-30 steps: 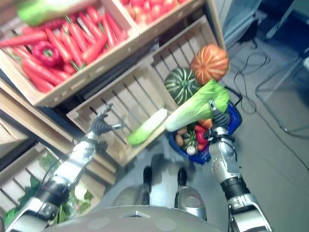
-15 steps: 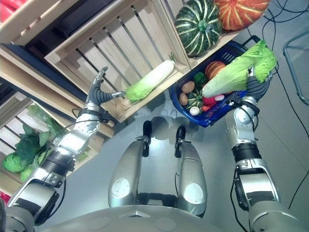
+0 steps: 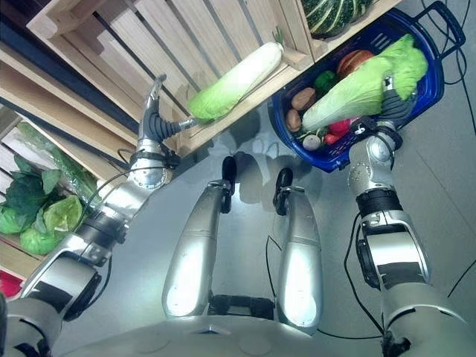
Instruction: Pick up fruits and vegetables into the basket
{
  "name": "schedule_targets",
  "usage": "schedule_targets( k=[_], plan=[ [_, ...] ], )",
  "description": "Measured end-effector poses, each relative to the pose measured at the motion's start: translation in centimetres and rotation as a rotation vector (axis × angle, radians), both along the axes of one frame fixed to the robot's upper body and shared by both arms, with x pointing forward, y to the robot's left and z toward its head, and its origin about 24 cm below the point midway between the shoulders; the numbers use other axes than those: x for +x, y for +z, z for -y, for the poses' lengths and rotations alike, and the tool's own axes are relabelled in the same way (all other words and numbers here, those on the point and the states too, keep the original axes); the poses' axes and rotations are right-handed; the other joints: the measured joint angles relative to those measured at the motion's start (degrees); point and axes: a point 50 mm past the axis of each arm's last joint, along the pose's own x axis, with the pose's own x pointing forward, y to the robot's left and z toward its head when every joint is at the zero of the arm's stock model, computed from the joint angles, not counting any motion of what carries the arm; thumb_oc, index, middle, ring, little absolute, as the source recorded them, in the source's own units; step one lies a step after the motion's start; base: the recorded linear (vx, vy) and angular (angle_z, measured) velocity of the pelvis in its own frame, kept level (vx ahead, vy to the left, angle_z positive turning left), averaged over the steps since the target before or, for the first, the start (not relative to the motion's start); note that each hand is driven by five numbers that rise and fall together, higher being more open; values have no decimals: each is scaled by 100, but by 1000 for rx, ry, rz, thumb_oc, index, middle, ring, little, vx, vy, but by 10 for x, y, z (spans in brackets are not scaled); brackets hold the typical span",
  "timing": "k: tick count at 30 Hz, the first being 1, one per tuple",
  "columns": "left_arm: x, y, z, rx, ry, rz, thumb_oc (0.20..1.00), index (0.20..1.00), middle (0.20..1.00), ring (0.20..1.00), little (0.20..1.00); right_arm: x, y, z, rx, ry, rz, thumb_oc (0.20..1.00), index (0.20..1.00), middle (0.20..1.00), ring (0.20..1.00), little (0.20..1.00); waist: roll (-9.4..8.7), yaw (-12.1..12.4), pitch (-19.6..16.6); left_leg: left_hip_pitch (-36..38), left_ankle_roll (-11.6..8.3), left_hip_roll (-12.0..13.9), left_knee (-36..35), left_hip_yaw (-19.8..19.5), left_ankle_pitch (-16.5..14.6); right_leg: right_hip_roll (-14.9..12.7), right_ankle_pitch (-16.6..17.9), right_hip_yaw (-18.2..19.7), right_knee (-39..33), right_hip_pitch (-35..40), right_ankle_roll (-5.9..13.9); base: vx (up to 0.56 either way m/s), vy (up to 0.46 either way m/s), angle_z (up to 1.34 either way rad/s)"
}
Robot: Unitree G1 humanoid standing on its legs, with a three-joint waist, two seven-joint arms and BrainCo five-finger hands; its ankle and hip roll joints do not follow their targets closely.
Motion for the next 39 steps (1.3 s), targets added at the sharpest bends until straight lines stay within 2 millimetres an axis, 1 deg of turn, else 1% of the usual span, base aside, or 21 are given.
schedule_targets(
  k=[2, 6, 8, 11, 12, 15, 16, 19, 21, 23, 24, 25, 27, 29, 31, 32, 34, 36, 39],
  plan=[
    [6, 9, 1, 21, 21, 52, 1000, 1000, 1000, 1000, 1000, 4, 0, -4, 10, 39, -16, 1000, 1000, 1000, 1000, 1000, -2, -16, 0, -84, 33, 0, 84, 7, -24, -3, -2, 12, 45, -76, 7, 0, 0, 0],
    [16, 19, -3, 65, 100, 124, 1000, 1000, 1000, 1000, 1000, 12, -1, -12, -2, 110, -60, 1000, 1000, 1000, 1000, 1000, -8, -101, 4, -178, 50, 20, 215, 15, -87, 48, 24, 38, 56, -135, 52, 45, 4, -7],
    [20, 19, -4, 63, 136, 140, 1000, 1000, 1000, 1000, 1000, 14, -1, -15, -15, 126, -74, 1000, 1000, 1000, 1000, 1000, -13, -139, 6, -210, 56, 52, 297, 24, -136, 98, 29, 60, 54, -137, 68, 46, -14, -11],
    [26, 16, -8, 88, 210, 156, 1000, 1000, 1000, 1000, 1000, 16, -1, -21, -82, 137, -103, 1000, 1000, 1000, 1000, 1000, -96, -206, 38, -216, 80, 119, 383, 103, -215, 173, 48, 152, 42, -150, 101, 43, -4, -17],
    [27, 16, -9, 91, 229, 162, 1000, 1000, 1000, 1000, 1000, 17, -1, -23, -104, 136, -111, 1000, 1000, 1000, 1000, 1000, -107, -264, 44, -218, 90, 119, 385, 115, -227, 177, 53, 167, 28, -152, 112, 35, 8, -10],
    [30, 17, -14, 115, 276, 175, 1000, 1000, 1000, 1000, 1000, 17, -2, -25, -154, 114, -130, 1000, 1000, 1000, 1000, 1000, -143, -371, 55, -221, 103, 122, 385, 163, -243, 187, 63, 224, 15, -177, 148, 29, 14, -9],
    [32, 19, -16, 129, 294, 182, 1000, 1000, 1000, 1000, 1000, 17, -2, -26, -174, 97, -137, 1000, 1000, 1000, 1000, 1000, -206, -389, 53, -234, 113, 132, 385, 232, -253, 201, 72, 294, 20, -241, 163, 33, 21, -18],
    [36, 20, -23, 156, 352, 163, 1000, 1000, 1000, 1000, 1000, 16, 1, -30, -231, 62, -136, 1000, 1000, 1000, 1000, 1000, -232, -505, 64, -345, 155, 212, 479, 297, -315, 296, 115, 363, -25, -321, 206, 15, 32, -20],
    [39, 20, -30, 175, 399, 137, 1000, 1000, 1000, 1000, 1000, 15, 8, -39, -267, 63, -102, 1000, 1000, 1000, 1000, 1000, -264, -651, 73, -427, 177, 223, 486, 345, -335, 319, 143, 424, -60, -413, 235, -10, 62, -16],
    [41, 21, -34, 186, 431, 125, 1000, 1000, 1000, 1000, 1000, 11, 17, -53, -289, 85, -42, 1000, 1000, 1000, 1000, 1000, -314, -726, 82, -533, 238, 276, 538, 472, -365, 393, 177, 576, -67, -560, 270, -9, 53, -26],
    [42, 22, -34, 187, 438, 121, 1000, 1000, 1000, 1000, 1000, 10, 19, -58, -297, 98, -25, 1000, 1000, 1000, 1000, 1000, -322, -750, 85, -559, 251, 293, 555, 507, -377, 404, 193, 605, -63, -597, 255, -1, 62, -26],
    [42, 22, -35, 190, 446, 116, 1000, 1000, 1000, 1000, 1000, 6, 21, -67, -300, 123, 8, 1000, 1000, 1000, 1000, 1000, -325, -804, 84, -616, 269, 314, 580, 558, -414, 425, 205, 655, -62, -667, 263, -11, 69, -20],
    [42, 21, -36, 194, 462, 106, 1000, 1000, 1000, 1000, 1000, -5, 10, -81, -258, 156, 41, 1000, 1000, 1000, 1000, 1000, -350, -939, 85, -692, 291, 320, 577, 629, -449, 455, 231, 762, -84, -775, 301, -16, 72, -19],
    [42, 19, -37, 196, 475, 100, 1000, 1000, 1000, 1000, 1000, -14, -5, -88, -250, 180, 34, 1000, 1000, 1000, 1000, 1000, -370, -1009, 83, -736, 317, 321, 547, 694, -469, 471, 255, 871, -127, -870, 339, -26, 55, -20],
    [42, 20, -38, 193, 484, 107, 1000, 1000, 1000, 1000, 1000, -24, -25, -89, -228, 190, -4, 1000, 1000, 1000, 1000, 1000, -371, -1079, 82, -795, 323, 315, 525, 712, -505, 505, 286, 960, -180, -953, 374, -37, 58, -20],
    [41, 21, -39, 188, 491, 115, 1000, 1000, 1000, 1000, 1000, -28, -30, -90, -216, 195, -10, 1000, 1000, 1000, 1000, 1000, -374, -1130, 80, -844, 334, 314, 514, 750, -511, 504, 296, 988, -192, -1014, 391, -29, 44, -15],
    [42, 23, -39, 163, 501, 123, 1000, 1000, 1000, 1000, 1000, -34, -40, -92, -200, 207, -21, 1000, 1000, 1000, 1000, 1000, -378, -1229, 82, -970, 351, 311, 473, 833, -511, 506, 320, 1066, -226, -1181, 430, -24, 33, -13],
    [41, 21, -39, 145, 510, 123, 1000, 1000, 1000, 1000, 1000, -39, -50, -92, -191, 215, -45, 1000, 1000, 1000, 1000, 1000, -381, -1276, 83, -1031, 364, 316, 458, 874, -508, 540, 389, 1150, -279, -1267, 441, -19, 17, -17],
    [40, 18, -37, 105, 525, 130, 1000, 1000, 1000, 1000, 1000, -43, -57, -96, -169, 228, -44, 1000, 1000, 1000, 1000, 1000, -382, -1335, 82, -1003, 358, 316, 350, 901, -503, 562, 423, 1199, -369, -1271, 439, -26, 7, -10]
  ],
)
